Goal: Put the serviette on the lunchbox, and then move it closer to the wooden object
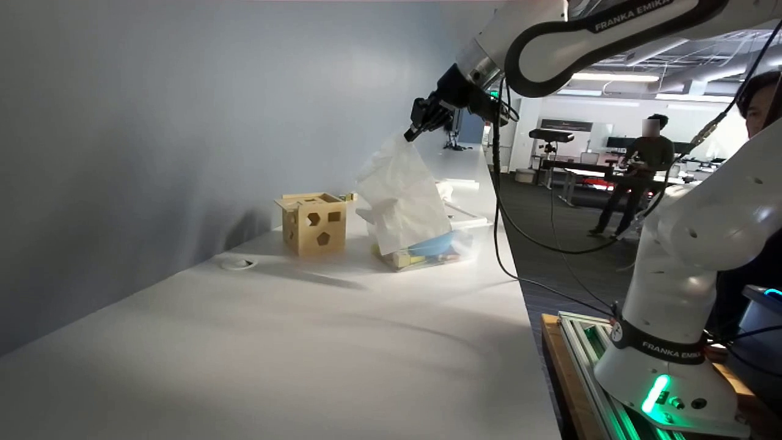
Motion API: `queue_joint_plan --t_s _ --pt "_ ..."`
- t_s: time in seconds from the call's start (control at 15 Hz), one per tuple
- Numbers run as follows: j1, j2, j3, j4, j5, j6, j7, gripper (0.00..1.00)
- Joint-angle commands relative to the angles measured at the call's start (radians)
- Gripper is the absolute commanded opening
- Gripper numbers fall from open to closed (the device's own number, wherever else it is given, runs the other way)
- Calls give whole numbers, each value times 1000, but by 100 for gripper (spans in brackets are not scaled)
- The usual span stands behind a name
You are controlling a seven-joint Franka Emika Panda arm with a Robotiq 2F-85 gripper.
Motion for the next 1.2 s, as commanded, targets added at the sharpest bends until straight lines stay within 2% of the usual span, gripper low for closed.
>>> queue_joint_plan --t_s 0.0,0.2,0.27,0.47,0.73,0.93,1.0,1.13 --pt "-123 125 78 92 -28 86 151 0" --pt "-234 153 130 111 -61 81 249 0" --pt "-246 137 127 116 -80 28 239 0" --pt "-313 58 131 66 -191 -58 231 0" --pt "-405 7 145 38 -309 -134 292 0" --pt "-493 -9 192 28 -429 -199 383 0" --pt "-524 -4 211 27 -474 -213 431 26" --pt "-541 17 234 34 -530 -248 495 33"
